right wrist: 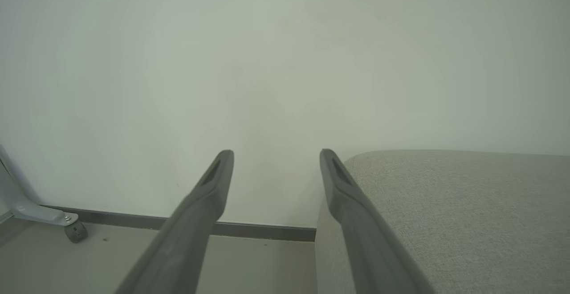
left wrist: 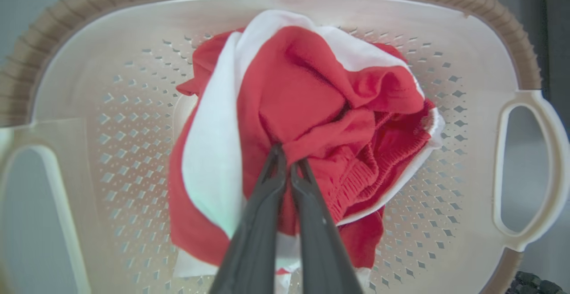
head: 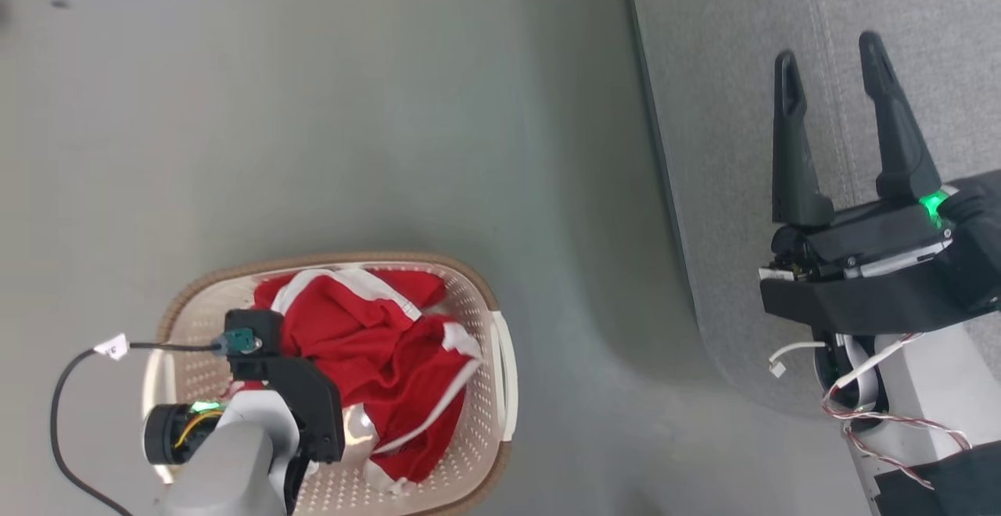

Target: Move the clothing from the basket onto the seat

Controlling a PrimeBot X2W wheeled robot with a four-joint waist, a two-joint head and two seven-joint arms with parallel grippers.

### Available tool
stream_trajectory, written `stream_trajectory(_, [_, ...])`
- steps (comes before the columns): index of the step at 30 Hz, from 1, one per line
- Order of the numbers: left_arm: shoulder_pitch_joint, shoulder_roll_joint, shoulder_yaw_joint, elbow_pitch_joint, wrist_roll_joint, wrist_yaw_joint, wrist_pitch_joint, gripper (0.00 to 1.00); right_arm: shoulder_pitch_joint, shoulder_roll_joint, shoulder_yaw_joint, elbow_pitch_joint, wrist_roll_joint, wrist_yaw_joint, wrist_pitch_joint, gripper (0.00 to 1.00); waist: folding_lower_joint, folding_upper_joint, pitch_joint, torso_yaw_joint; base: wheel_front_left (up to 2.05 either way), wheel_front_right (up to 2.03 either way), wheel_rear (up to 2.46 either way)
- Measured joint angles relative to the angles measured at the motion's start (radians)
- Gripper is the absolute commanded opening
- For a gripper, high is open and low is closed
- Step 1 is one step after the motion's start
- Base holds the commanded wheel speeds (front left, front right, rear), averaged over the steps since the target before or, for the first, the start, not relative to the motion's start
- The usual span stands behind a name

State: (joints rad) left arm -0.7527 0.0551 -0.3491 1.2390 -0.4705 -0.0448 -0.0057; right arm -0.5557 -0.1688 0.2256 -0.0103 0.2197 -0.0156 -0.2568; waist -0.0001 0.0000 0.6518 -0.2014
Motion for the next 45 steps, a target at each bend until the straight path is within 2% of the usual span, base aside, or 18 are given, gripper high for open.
stream_trajectory(21, [0.083, -0.015, -0.018, -0.083, 0.024, -0.018, -0.198, 0.0, 0.146, -0.022, -0.037, 0.083, 0.019, 0.012, 0.0, 1.0, -0.0001, 0.0, -0.226, 0.097, 0.0, 0.0, 0.0])
stream_trajectory(34, [0.145, -0.011, -0.007, -0.193, 0.024, -0.015, -0.235, 0.0, 0.266, -0.021, -0.039, 0.127, 0.028, 0.025, 0.0, 1.0, 0.0, -0.0001, -0.38, 0.155, 0.0, 0.0, 0.0])
stream_trajectory(45, [0.218, 0.02, 0.004, -0.37, 0.036, 0.019, -0.239, 0.0, 0.381, -0.014, -0.03, 0.144, 0.039, 0.028, 0.0, 1.0, -0.0001, -0.0002, -0.503, 0.189, 0.0, 0.0, 0.0])
